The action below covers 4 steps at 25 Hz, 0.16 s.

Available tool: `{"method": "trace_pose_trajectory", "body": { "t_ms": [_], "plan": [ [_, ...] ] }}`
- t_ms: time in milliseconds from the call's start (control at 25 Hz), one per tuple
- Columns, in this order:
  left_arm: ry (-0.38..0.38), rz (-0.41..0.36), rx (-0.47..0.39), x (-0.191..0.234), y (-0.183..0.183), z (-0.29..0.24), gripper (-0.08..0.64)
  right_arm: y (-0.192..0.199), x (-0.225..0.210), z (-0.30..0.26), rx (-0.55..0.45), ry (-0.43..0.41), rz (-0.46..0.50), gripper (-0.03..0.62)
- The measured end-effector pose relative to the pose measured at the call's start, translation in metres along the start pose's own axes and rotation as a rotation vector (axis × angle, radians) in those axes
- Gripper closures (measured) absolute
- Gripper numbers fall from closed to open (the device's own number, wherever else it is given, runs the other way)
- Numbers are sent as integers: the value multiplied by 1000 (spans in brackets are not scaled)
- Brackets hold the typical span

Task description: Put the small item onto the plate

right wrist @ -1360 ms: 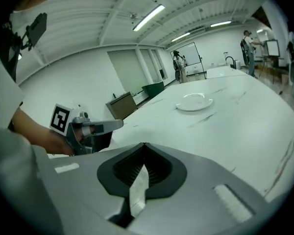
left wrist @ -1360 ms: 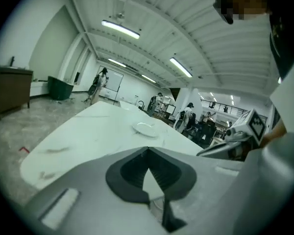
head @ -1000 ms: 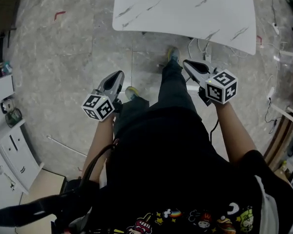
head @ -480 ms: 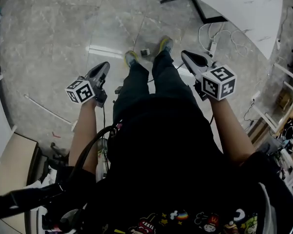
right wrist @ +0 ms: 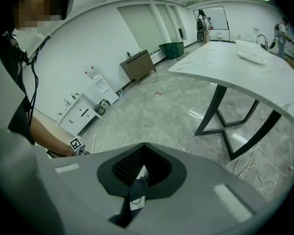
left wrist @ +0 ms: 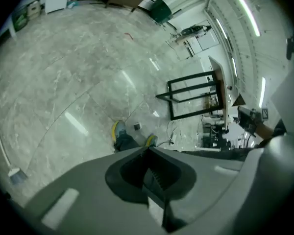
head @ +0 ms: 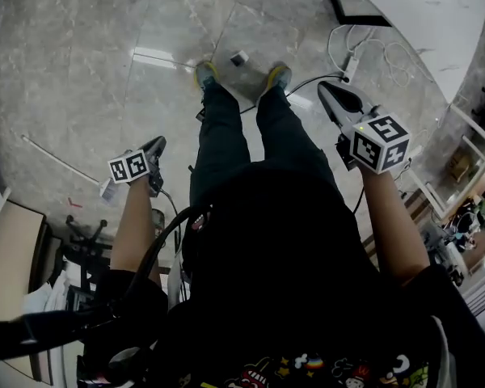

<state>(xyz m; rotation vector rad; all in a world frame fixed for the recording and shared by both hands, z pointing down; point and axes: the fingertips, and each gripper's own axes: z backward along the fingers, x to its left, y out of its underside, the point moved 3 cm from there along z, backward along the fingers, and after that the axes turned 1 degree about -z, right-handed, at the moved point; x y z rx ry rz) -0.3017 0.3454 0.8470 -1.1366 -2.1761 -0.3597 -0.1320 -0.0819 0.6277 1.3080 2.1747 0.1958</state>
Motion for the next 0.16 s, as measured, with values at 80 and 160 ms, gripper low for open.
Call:
{"method": "trace_pose_trajectory", "body": {
  "t_ms": [80, 160],
  "plan": [
    [-1, -118, 47, -18, -5, -23, 560, 15, -9, 5, 33, -11, -4, 571],
    [1, -270, 102, -40, -18, -51, 560, 30, -17, 14, 61, -14, -10, 571]
  ]
}}
